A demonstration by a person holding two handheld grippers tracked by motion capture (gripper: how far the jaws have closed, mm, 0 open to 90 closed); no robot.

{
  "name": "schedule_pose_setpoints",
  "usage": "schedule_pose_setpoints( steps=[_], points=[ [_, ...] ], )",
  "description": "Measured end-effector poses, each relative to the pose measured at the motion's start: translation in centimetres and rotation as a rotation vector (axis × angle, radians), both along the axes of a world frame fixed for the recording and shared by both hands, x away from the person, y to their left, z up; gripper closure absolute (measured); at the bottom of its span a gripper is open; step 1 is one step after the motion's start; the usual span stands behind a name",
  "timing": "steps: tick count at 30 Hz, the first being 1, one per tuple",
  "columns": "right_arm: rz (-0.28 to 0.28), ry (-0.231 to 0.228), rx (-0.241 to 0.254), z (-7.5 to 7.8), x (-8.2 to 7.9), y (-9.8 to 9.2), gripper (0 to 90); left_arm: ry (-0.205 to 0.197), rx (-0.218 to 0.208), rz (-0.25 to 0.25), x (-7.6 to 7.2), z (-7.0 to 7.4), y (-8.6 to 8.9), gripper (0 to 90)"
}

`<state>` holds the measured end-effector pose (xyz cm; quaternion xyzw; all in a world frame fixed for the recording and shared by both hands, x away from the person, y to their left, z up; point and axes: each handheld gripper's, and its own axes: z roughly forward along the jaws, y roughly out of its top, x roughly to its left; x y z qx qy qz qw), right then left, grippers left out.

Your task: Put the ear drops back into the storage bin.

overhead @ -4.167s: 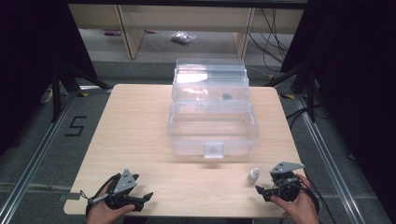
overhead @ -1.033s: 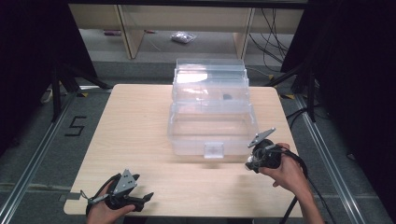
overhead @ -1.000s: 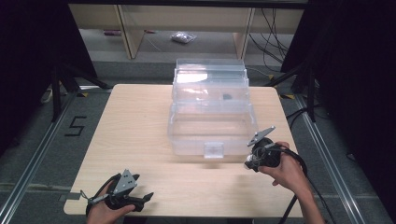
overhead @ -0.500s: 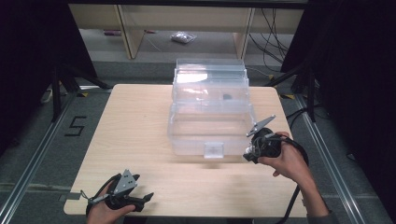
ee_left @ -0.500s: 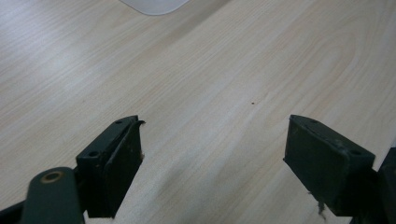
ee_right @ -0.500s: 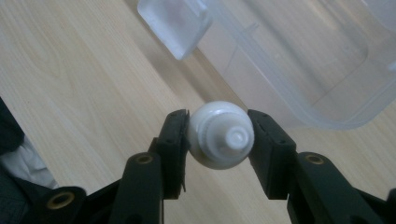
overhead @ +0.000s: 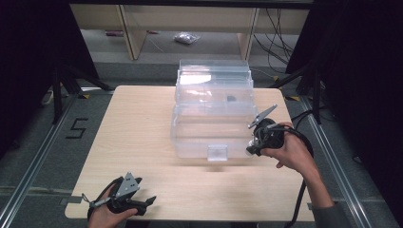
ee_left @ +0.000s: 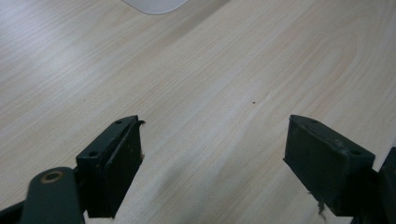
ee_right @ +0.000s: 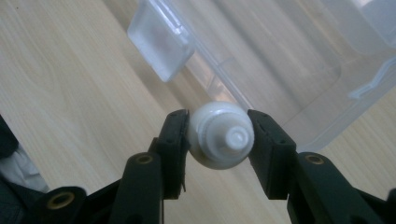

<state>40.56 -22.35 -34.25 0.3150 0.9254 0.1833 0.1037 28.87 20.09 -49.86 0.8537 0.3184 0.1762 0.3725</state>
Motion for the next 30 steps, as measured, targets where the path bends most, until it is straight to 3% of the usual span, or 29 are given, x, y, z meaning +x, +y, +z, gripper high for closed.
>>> schedule_pose_setpoints(
  steps=[13, 21, 30],
  points=[
    [-0.031, -0.003, -0.008, 1.2, 2.8, 0.2, 60.2, 0.004, -0.002, 0.004, 0.0, 0.0, 0.0, 18.5],
    [-0.060, 0.031, -0.012, 0.7, 4.9, 0.3, 60.2, 0.004, -0.001, 0.002, 0.0, 0.0, 0.0, 18.5],
    [-0.094, 0.059, -0.025, -0.8, 7.3, 0.3, 60.2, 0.005, -0.001, 0.001, 0.0, -0.1, 0.0, 18.5]
  ],
)
